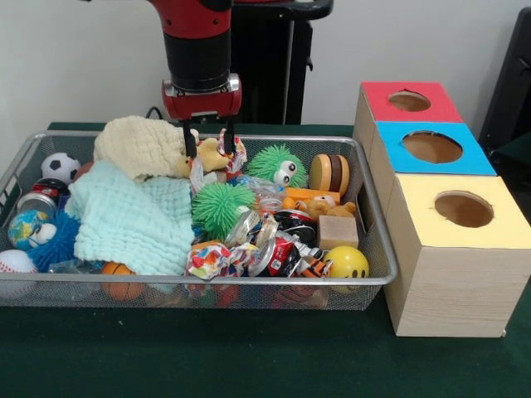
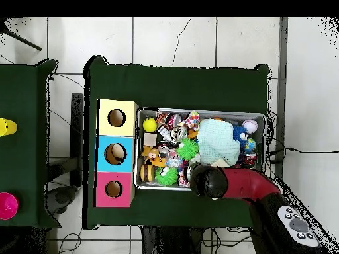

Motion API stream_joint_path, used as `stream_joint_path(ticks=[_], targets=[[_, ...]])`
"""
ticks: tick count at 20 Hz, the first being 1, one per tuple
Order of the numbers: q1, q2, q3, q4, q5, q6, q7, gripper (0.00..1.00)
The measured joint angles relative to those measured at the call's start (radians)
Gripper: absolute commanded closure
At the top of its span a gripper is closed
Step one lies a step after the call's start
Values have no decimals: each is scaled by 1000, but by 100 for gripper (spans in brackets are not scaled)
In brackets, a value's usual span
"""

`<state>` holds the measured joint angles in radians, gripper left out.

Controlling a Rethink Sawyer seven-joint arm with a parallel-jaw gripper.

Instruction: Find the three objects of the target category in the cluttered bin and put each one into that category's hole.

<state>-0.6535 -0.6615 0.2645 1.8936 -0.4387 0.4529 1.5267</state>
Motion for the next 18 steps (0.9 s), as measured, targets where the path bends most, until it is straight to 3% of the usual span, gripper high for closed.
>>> stream_joint_path(ticks=[18], targets=[[19,1,-54,0,0,0,0,0]])
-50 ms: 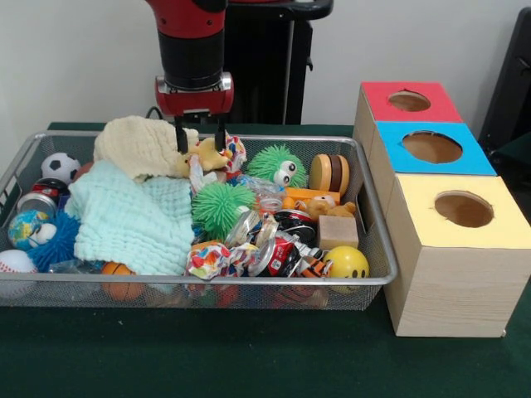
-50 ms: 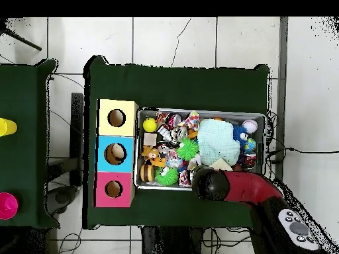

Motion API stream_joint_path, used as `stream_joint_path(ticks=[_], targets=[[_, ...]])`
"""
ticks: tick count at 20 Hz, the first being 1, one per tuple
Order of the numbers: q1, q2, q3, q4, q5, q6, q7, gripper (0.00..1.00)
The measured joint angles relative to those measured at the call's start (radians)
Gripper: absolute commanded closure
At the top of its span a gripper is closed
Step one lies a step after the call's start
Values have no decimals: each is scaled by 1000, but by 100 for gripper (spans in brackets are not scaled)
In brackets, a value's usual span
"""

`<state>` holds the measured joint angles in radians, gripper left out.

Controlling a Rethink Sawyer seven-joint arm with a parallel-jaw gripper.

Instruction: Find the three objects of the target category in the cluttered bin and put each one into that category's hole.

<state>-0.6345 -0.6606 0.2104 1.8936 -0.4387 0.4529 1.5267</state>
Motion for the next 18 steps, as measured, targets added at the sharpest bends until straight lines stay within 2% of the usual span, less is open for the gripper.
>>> stream_joint_path(ticks=[2,3,18], targets=[[0,0,-3,0,0,0,0,0],[0,0,-4,0,0,0,0,100],[0,-23,-5,0,0,0,0,100]])
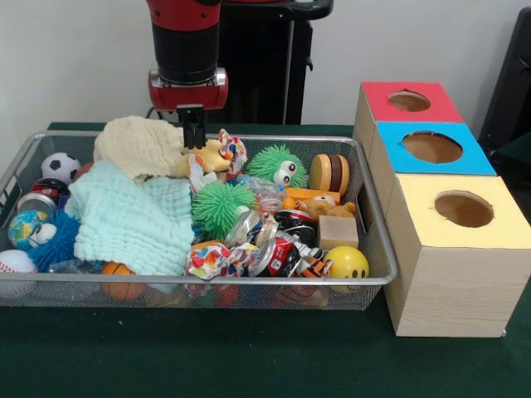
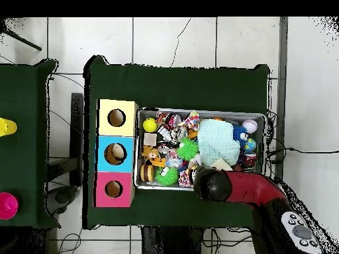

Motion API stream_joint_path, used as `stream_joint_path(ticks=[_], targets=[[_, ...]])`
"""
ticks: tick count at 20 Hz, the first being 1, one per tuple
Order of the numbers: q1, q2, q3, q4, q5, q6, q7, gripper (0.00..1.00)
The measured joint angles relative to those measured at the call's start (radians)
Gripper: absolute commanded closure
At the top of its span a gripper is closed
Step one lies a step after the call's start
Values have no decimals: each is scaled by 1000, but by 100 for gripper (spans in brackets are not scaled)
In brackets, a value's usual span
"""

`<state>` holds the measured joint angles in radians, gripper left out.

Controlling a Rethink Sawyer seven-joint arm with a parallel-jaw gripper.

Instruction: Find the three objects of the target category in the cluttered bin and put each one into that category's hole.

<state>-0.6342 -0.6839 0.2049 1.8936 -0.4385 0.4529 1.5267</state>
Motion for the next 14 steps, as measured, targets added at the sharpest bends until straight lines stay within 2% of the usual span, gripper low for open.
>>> stream_joint_path(ticks=[4,5,14], targets=[[0,-1,0,0,0,0,0,100],[0,-1,0,0,0,0,0,0],[0,-1,0,0,0,0,0,0]])
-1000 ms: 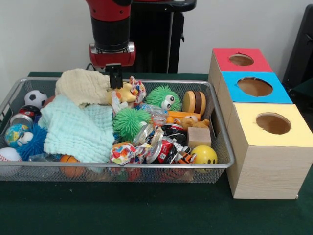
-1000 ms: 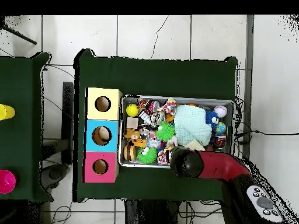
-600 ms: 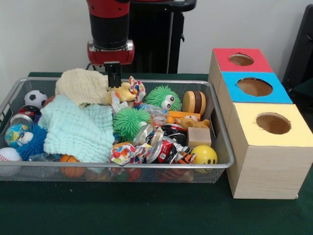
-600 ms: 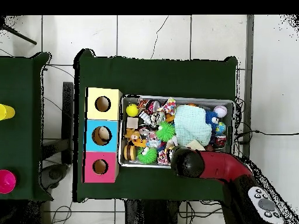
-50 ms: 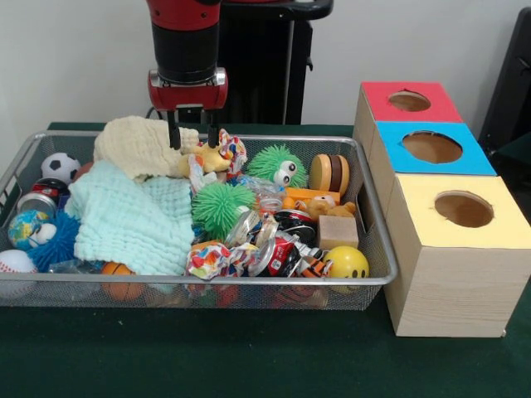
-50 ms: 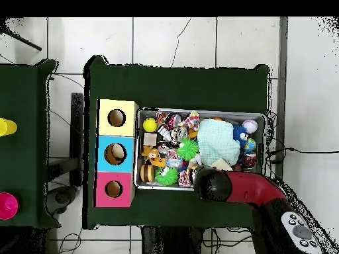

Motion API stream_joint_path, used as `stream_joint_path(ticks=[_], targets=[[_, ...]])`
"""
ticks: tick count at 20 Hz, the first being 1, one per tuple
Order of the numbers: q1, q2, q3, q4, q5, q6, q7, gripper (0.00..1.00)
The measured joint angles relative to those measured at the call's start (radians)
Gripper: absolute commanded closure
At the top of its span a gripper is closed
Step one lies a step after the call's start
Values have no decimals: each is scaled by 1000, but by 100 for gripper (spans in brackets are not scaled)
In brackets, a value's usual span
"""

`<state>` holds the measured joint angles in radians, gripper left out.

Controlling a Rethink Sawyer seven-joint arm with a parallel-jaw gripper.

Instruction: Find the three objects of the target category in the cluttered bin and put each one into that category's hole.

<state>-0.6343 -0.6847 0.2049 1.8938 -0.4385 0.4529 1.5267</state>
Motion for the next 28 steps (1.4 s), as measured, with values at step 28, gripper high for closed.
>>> stream_joint_path(ticks=[28], targets=[[27,68,-28,0,0,-12,0,0]])
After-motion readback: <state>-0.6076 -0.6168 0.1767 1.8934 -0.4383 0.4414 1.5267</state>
